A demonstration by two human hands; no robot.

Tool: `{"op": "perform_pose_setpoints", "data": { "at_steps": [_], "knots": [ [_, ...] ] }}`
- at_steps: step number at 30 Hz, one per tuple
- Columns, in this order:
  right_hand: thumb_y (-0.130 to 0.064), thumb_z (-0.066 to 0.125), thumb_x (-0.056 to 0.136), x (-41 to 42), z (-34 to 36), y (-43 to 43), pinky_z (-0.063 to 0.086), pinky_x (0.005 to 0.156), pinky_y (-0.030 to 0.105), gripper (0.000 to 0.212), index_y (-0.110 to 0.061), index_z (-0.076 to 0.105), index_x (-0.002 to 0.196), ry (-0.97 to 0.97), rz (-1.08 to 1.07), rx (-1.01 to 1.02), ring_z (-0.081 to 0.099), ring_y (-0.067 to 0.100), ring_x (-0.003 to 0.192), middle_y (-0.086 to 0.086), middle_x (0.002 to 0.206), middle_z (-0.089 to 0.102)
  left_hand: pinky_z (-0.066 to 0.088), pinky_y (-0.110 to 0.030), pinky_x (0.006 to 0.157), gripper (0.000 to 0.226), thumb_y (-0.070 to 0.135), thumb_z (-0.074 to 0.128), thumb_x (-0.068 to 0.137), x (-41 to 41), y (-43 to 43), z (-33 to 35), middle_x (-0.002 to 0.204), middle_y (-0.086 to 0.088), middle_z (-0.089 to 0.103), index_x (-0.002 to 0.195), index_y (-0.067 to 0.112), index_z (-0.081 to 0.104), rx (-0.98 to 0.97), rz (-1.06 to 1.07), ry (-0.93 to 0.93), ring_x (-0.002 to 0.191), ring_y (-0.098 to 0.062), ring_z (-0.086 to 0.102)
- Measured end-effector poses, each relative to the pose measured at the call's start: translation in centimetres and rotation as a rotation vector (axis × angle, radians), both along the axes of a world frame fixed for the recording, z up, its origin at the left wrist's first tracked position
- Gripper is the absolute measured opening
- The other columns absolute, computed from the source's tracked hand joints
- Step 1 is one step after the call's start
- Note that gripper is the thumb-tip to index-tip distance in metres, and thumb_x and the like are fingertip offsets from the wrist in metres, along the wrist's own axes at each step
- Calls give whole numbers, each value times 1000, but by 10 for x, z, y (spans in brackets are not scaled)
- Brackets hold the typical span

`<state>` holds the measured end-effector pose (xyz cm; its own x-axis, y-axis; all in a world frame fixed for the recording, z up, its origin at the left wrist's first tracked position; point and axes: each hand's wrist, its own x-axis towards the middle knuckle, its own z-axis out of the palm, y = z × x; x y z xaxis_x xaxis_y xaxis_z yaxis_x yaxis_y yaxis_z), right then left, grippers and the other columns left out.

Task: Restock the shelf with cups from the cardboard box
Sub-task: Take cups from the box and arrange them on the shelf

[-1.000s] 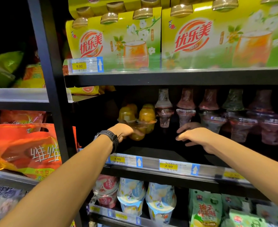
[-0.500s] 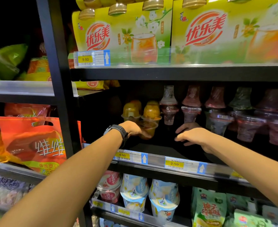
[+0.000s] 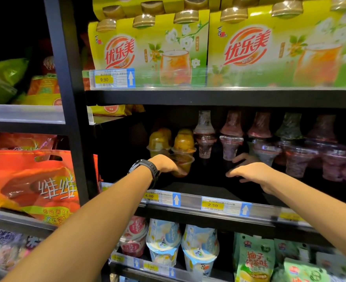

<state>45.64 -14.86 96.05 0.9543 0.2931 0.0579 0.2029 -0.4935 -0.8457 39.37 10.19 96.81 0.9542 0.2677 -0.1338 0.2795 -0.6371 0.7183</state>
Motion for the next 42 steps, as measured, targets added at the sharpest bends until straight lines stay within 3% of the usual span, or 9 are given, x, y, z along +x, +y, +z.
{"op": "perform_pose_setpoints", "data": {
  "at_steps": [5, 8, 10, 14, 16, 19, 28, 32, 42],
  "knots": [
    [-33, 80, 75, -16, 9, -16, 44, 85, 31, 71, -15, 46, 134, -77, -48, -190, 54, 26, 111, 9, 121, 57, 38, -37, 111, 62, 31, 74, 85, -19, -7, 6, 142, -14, 52, 135, 0, 53, 77, 77, -83, 133, -29, 47],
    [-51, 69, 80, -35, 20, -29, 39, 68, 29, 45, -8, 56, 88, -252, -107, -645, 55, 25, 91, 10, 104, 60, 49, -34, 91, 55, 52, 67, 85, -40, -8, 12, 122, -14, 64, 112, 3, 65, 503, 149, -183, 112, -29, 60],
    [-54, 66, 80, -48, 24, -38, 40, 67, 31, 46, -17, 40, 70, -355, -164, -770, 51, 23, 82, 5, 91, 57, 48, -37, 85, 57, 63, 62, 84, -54, -12, 17, 114, -9, 64, 105, 9, 62, 825, 159, -307, 105, -29, 61],
    [-52, 69, 78, -78, 32, -49, 44, 73, 36, 47, -12, 48, 92, -470, -209, -788, 53, 30, 99, 11, 109, 57, 46, -40, 85, 64, 69, 55, 84, -74, -23, 23, 112, -8, 61, 118, 16, 54, 1093, 63, -521, 103, -28, 59],
    [-52, 70, 79, -92, 36, -54, 47, 85, 41, 68, -8, 46, 125, -515, -195, -794, 48, 33, 118, 14, 126, 50, 45, -40, 84, 69, 69, 54, 84, -82, -29, 25, 120, -8, 57, 130, 18, 48, 1102, 27, -564, 109, -29, 56],
    [-51, 69, 80, -114, 42, -63, 48, 91, 45, 82, -11, 34, 142, -572, -186, -765, 40, 33, 126, 13, 136, 41, 48, -41, 81, 71, 66, 56, 84, -101, -39, 25, 123, -6, 53, 137, 20, 43, 1102, -1, -644, 110, -28, 54],
    [-50, 68, 82, -174, 23, -88, 46, 96, 43, 79, -16, 34, 144, -700, -110, -614, 37, 29, 130, 8, 141, 38, 49, -38, 68, 72, 68, 56, 84, -178, -73, -3, 115, -5, 55, 136, 19, 47, 1153, 19, -703, 98, -27, 55],
    [-46, 69, 81, -211, -7, -94, 42, 98, 38, 75, -18, 36, 143, -728, -14, -434, 37, 25, 129, 5, 137, 41, 53, -39, 76, 72, 65, 57, 86, -219, -94, -43, 121, -5, 54, 140, 17, 46, 1075, 10, -728, 103, -26, 55],
    [-39, 72, 77, -315, -206, -77, 43, 93, 39, 74, -11, 41, 138, -572, 210, -553, 43, 30, 119, 10, 128, 44, 51, -43, 81, 76, 63, 57, 86, -331, -112, -216, 129, -10, 52, 144, 17, 40, 910, -99, -336, 111, -33, 54]
  ]
}}
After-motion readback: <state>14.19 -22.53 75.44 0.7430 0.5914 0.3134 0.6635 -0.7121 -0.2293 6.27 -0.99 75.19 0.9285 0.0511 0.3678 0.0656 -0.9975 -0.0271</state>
